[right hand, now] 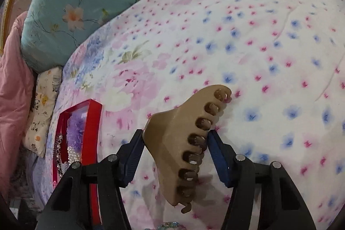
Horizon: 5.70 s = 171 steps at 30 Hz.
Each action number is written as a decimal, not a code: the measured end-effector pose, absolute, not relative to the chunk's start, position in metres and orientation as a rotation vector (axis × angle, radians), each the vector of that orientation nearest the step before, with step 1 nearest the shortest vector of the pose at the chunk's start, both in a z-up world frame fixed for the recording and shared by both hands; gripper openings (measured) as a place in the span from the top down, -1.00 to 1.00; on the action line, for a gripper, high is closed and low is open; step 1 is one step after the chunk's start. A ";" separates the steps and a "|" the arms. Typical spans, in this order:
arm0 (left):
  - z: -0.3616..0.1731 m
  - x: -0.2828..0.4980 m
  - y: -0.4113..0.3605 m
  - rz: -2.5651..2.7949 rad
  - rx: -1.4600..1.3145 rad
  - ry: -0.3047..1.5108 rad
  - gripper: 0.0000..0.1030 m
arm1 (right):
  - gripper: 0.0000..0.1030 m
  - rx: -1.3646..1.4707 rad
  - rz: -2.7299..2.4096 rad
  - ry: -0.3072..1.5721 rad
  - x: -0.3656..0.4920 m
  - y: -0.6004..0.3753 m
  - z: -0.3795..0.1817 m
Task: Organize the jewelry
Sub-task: 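Grasp the tan claw clip with the right tool while the left tool grasps the purple scrunchie, then carry the claw clip and purple scrunchie into the red box and open both tools, then grasp a beaded bracelet with the left tool while the right tool grasps the pastel bead bracelet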
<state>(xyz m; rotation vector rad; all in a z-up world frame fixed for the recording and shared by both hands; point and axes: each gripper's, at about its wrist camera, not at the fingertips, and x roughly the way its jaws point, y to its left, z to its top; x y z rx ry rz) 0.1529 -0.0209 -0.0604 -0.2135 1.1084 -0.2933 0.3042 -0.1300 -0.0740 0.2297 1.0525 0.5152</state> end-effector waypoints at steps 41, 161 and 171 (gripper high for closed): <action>0.012 0.032 0.108 -0.090 -0.499 0.804 0.92 | -0.17 0.341 0.720 0.980 0.119 -0.161 -0.019; -0.014 0.045 0.076 -0.047 -0.483 0.896 0.04 | -0.42 0.273 0.492 0.954 0.145 -0.212 -0.048; -0.027 0.076 0.050 -0.091 -0.427 0.956 0.04 | -0.22 0.018 0.368 0.948 0.158 -0.171 -0.075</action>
